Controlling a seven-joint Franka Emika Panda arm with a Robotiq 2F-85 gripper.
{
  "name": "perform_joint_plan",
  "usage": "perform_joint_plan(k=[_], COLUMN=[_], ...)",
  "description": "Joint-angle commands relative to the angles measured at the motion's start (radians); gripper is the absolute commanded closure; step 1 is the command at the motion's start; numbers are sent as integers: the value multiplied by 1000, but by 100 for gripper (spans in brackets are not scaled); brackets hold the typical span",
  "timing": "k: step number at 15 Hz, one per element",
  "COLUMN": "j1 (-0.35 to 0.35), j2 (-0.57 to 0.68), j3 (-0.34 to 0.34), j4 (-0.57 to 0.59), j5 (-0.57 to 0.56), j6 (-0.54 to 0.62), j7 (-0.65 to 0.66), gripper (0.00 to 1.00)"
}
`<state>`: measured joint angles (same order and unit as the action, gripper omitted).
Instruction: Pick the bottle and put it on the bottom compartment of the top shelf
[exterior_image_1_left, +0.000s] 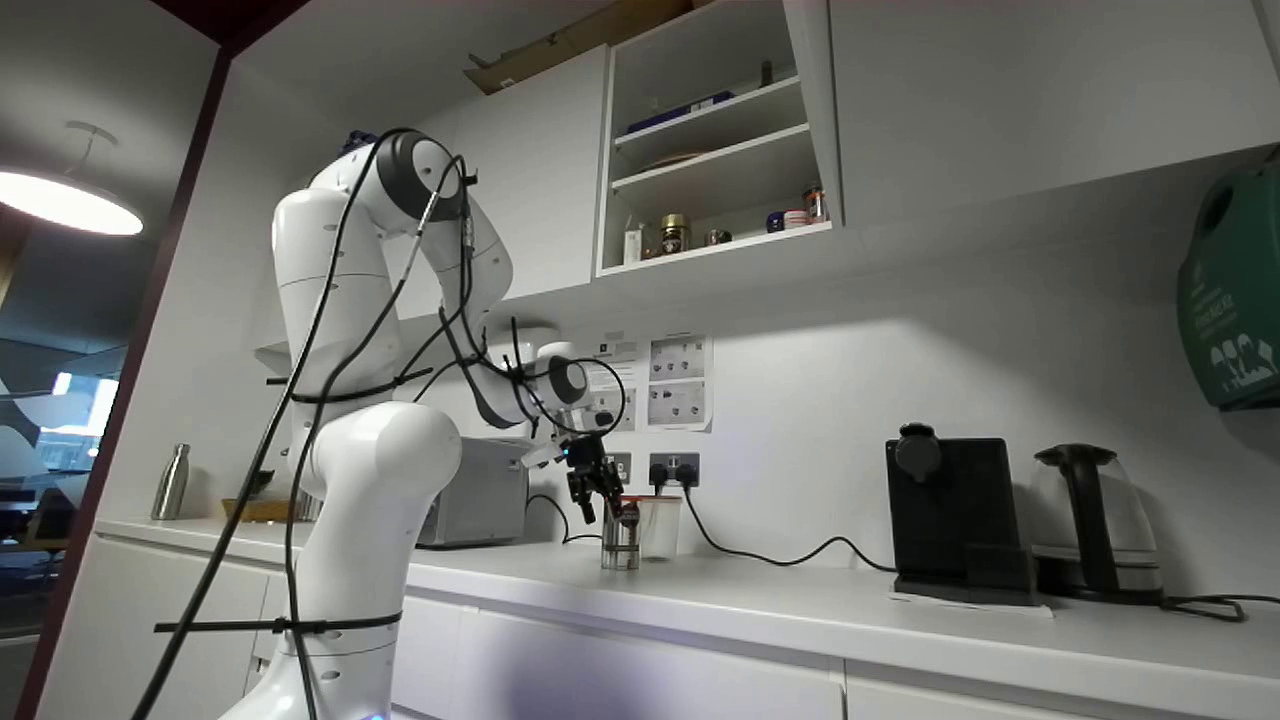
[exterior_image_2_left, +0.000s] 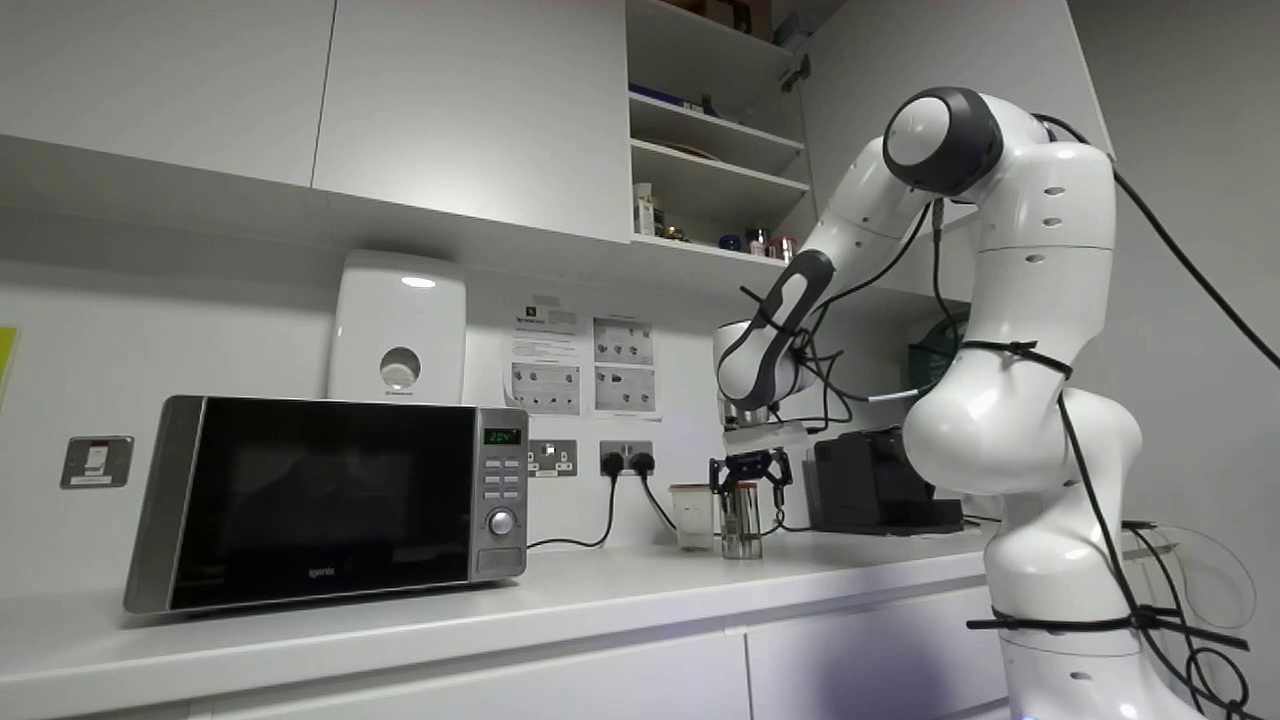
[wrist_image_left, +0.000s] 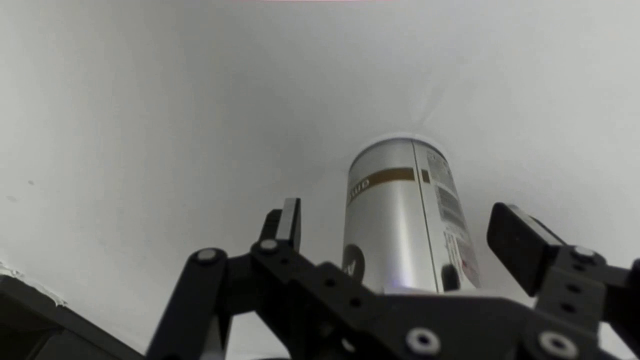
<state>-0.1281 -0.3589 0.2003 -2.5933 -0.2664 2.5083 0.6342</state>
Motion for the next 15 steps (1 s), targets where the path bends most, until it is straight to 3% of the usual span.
perform_joint_plan(k=[1,5,7,13,15], j1=[-15,-77,-141,-252,-319], j2=[-36,-68,-84,-117,-147], j3=[10,63,115,219,282], j4=[-80,-129,-137,-125,-123], j5=[-43,-235,-357,-569,-697], j6=[27,166,248,298,301], j7=[45,176,285,531,636], gripper=[0,0,0,0,0])
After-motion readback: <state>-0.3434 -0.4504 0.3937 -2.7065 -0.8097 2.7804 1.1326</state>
